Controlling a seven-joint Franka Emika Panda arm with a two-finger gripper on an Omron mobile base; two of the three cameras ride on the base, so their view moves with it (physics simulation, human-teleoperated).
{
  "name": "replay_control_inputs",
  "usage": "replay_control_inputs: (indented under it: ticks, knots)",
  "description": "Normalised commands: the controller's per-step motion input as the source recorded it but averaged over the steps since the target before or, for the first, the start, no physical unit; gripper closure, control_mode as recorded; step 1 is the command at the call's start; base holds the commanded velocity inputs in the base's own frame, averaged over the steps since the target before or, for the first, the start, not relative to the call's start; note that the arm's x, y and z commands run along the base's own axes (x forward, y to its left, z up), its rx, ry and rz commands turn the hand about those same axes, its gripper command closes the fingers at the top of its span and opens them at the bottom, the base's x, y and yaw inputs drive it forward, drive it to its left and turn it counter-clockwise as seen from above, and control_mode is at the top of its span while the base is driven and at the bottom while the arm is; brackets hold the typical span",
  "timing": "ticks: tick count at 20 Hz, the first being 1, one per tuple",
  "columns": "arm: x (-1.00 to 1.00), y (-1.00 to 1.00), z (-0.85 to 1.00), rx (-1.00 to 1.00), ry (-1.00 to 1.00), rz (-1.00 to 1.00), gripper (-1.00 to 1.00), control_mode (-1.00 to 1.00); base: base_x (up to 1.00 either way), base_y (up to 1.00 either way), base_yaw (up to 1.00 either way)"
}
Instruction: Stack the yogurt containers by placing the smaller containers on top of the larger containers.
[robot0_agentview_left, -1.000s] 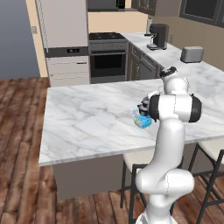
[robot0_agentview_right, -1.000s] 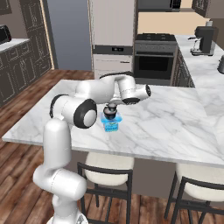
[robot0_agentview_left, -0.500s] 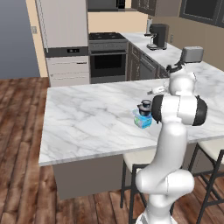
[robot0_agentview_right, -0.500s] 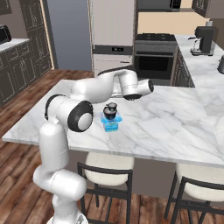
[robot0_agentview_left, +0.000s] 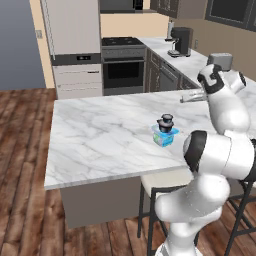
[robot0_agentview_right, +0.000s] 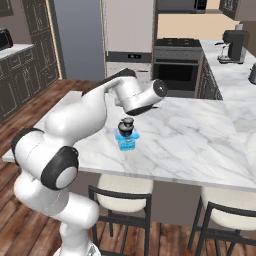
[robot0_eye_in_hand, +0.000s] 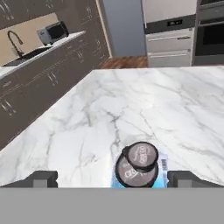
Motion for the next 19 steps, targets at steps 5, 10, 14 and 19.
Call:
replay_control_inputs:
  ticks: [5,10,14,19]
  knots:
    - [-0.91,0.57,0.7,-0.24,0.0,-0.34,-1.0,-1.0,0.0,0.0,0.0]
    - [-0.81,0.68,0.65,-0.25,0.0,-0.31,-1.0,-1.0,0.0,0.0,0.0]
    - [-0.93,0.54,0.4,-0.21,0.01,-0.31,-1.0,-1.0,0.0,0.0,0.0]
    - [-1.0,0.27,0.28,-0.11,0.01,-0.26,-1.0,-1.0,0.0,0.0,0.0]
